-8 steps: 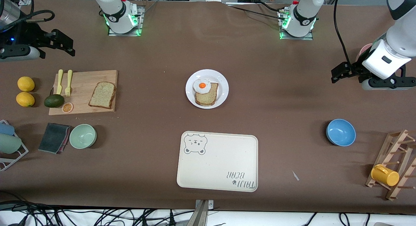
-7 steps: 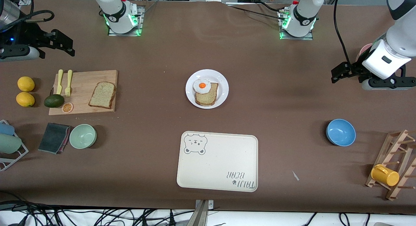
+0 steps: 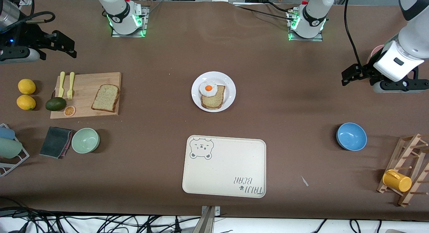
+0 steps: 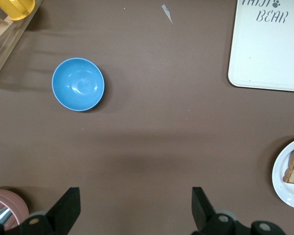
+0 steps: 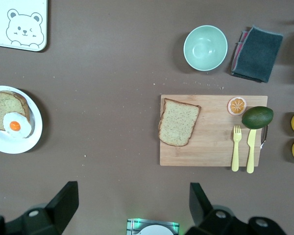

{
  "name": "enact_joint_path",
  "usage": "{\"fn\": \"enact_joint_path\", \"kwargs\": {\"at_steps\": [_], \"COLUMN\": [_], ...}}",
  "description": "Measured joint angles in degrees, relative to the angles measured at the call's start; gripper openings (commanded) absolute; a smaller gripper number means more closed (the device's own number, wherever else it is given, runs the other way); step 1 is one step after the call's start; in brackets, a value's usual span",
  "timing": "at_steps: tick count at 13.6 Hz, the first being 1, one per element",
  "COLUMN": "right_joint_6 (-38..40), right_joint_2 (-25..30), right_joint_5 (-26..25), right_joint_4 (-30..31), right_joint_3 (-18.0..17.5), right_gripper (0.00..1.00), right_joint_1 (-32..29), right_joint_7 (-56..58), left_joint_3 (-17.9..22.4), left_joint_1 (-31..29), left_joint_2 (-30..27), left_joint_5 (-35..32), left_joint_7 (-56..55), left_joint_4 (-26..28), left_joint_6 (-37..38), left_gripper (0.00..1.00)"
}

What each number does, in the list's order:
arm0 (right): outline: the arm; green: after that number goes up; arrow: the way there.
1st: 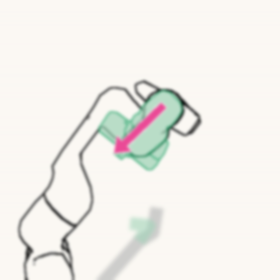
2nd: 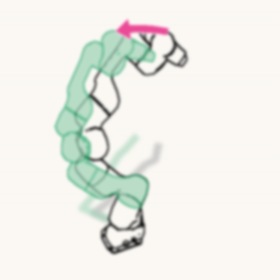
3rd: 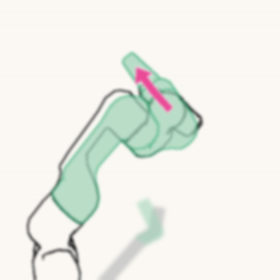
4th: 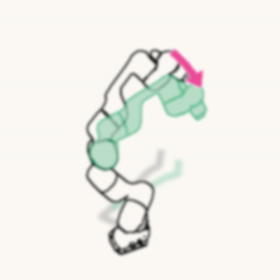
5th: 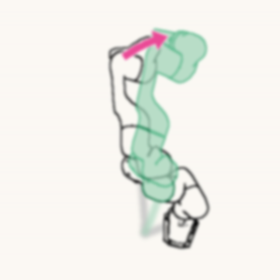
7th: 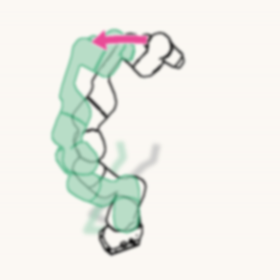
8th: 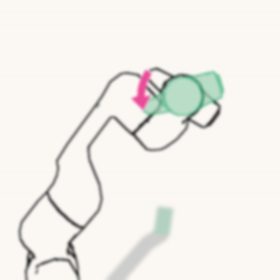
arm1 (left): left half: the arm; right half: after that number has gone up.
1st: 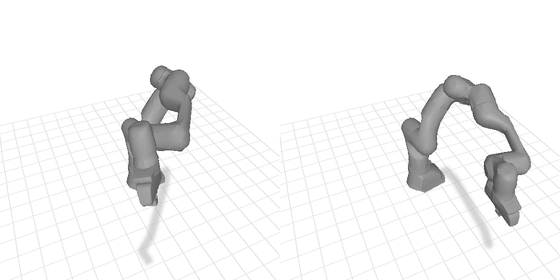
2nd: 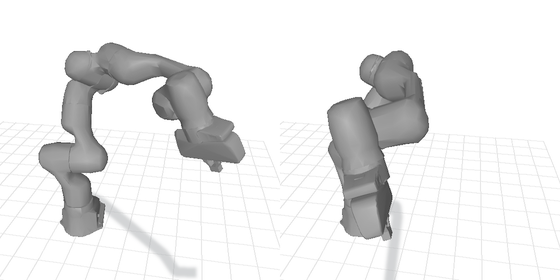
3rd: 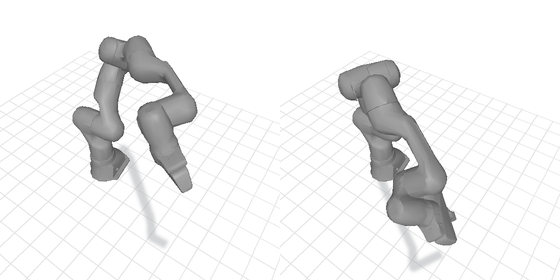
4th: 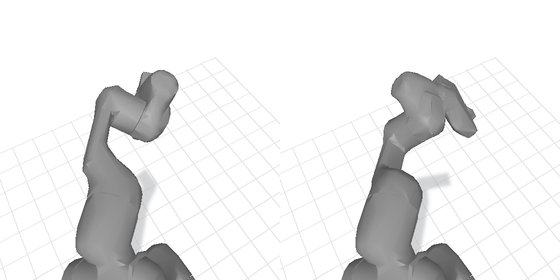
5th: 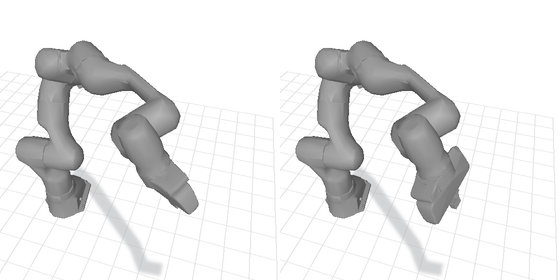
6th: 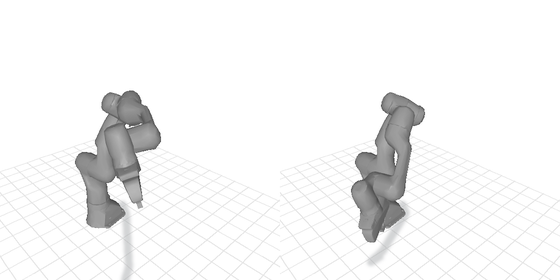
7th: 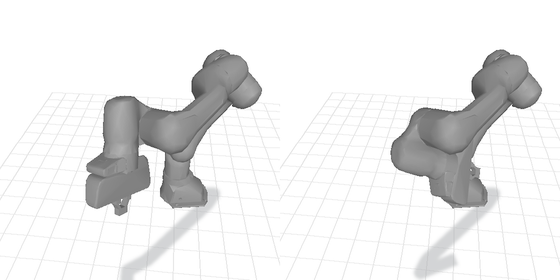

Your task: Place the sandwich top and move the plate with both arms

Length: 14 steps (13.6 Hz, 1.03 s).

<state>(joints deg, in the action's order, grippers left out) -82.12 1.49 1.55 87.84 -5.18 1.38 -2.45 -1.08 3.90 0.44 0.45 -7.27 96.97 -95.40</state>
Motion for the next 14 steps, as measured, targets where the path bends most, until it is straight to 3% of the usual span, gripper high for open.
{"fn": "enact_joint_path", "kwargs": {"at_steps": [14], "right_joint_6": [0.42], "right_joint_2": [-0.28], "right_joint_5": [-0.02], "right_joint_4": [0.89], "right_joint_3": [-0.01], "right_gripper": [1.00], "right_joint_1": [0.20], "right_joint_7": [0.01], "left_joint_3": [0.05], "left_joint_1": [0.00], "left_joint_2": [0.00], "left_joint_5": [0.00], "left_joint_7": [0.00], "left_joint_4": [0.00], "left_joint_6": [0.00], "left_gripper": [1.00]}}
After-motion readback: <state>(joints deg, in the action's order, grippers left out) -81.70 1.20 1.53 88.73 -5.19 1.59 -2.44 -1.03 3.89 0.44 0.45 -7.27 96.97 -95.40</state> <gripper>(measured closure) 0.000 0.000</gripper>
